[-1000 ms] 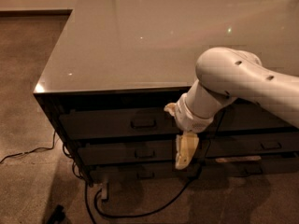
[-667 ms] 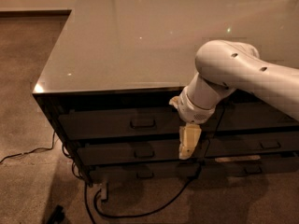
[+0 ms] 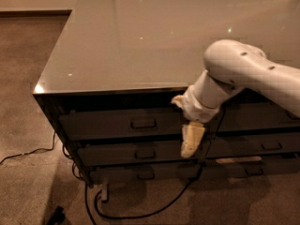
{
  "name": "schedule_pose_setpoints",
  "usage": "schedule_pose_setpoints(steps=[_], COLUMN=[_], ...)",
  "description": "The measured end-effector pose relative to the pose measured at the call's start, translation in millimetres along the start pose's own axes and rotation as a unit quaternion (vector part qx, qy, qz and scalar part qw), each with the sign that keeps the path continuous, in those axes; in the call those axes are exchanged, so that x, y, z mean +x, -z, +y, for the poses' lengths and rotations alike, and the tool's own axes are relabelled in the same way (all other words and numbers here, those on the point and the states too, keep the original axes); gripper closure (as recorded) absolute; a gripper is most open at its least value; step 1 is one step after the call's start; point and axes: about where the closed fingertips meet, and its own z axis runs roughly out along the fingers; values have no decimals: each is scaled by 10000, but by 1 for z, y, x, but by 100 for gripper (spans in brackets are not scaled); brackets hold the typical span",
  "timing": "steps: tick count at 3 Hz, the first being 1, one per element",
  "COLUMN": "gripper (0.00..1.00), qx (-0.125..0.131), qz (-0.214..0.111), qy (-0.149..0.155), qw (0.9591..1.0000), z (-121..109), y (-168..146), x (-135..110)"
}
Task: Open top drawer
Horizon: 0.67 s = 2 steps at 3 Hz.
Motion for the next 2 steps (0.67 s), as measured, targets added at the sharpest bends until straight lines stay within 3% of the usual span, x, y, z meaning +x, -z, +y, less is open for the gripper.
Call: schedule_pose_setpoints(steps=[2], gripper=[0], qx=[229], qz=[-419], qy=[-368], qw=[9982], z=[-31], y=[6], x=[34])
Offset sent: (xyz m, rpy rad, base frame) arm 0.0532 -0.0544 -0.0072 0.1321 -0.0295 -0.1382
